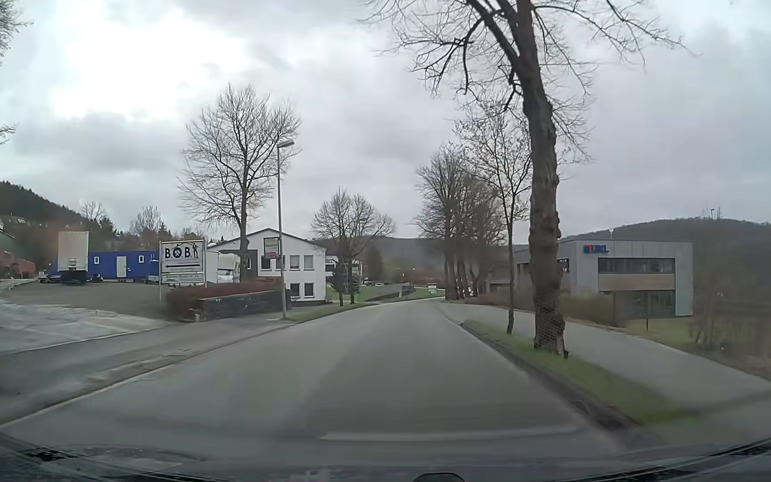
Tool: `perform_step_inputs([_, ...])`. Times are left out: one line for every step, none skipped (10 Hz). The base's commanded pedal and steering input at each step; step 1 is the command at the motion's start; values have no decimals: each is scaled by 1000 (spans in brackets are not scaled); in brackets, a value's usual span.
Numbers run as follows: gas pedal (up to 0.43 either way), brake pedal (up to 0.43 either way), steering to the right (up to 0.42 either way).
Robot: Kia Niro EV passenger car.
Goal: Follow the waypoints while adhering to traffic rules and regulations
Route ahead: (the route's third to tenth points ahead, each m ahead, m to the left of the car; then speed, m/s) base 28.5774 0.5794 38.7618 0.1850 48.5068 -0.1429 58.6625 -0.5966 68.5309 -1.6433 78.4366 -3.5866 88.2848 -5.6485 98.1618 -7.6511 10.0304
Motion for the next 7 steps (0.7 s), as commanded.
perform_step_inputs([150, 0, 0])
perform_step_inputs([150, 0, 0])
perform_step_inputs([157, 0, 4])
perform_step_inputs([157, 0, 8])
perform_step_inputs([169, 0, 6])
perform_step_inputs([169, 0, 8])
perform_step_inputs([169, 0, 6])
